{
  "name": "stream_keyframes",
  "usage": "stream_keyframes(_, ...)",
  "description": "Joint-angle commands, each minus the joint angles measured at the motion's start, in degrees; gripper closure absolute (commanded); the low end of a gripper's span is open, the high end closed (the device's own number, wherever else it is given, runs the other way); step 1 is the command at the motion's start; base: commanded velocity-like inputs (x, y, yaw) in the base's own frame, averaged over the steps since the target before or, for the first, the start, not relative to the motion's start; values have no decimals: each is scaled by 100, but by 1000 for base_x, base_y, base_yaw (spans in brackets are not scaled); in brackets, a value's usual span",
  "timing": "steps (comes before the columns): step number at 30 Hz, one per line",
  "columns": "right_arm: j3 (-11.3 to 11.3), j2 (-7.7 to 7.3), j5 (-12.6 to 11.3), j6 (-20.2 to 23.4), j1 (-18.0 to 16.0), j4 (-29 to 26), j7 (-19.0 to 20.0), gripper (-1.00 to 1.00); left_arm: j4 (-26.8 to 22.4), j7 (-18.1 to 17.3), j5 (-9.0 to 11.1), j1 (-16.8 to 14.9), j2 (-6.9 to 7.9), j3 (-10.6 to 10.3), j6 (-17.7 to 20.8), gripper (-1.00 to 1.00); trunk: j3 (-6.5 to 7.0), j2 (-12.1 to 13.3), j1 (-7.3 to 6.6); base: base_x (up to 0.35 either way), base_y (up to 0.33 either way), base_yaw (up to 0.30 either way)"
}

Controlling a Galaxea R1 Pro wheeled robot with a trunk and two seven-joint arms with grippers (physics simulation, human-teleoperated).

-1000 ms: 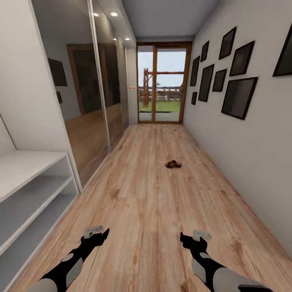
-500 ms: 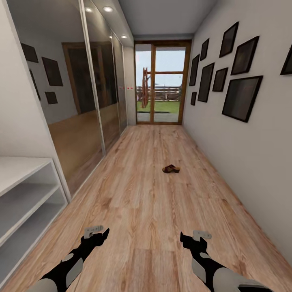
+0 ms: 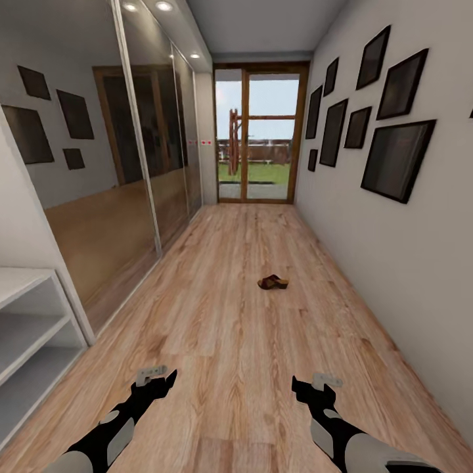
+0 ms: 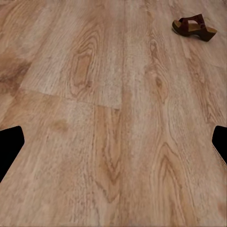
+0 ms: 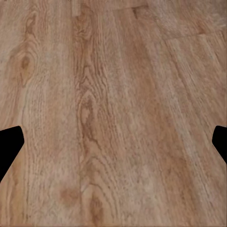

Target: Pick up the two gym shoes and the two sandals from the corridor floor and place them onto the hallstand (shoe rack) in the corridor, making sure they are on the rack and not on the floor. Arrange them so the two gym shoes are next to each other and the two sandals are next to each other.

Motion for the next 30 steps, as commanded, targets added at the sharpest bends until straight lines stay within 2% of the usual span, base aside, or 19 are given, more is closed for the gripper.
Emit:
stream_keyframes(1, -22, 2, -30, -23, -3, 4, 9, -100, 7, -11, 60, -5, 5, -45, -23, -100, -6, -2, 2, 340, -162, 0)
stream_keyframes(30, -7, 9, -30, -25, -4, 4, 13, -100, 6, -11, 60, -5, 5, -45, -23, -100, -6, -2, 2, 341, -162, 0)
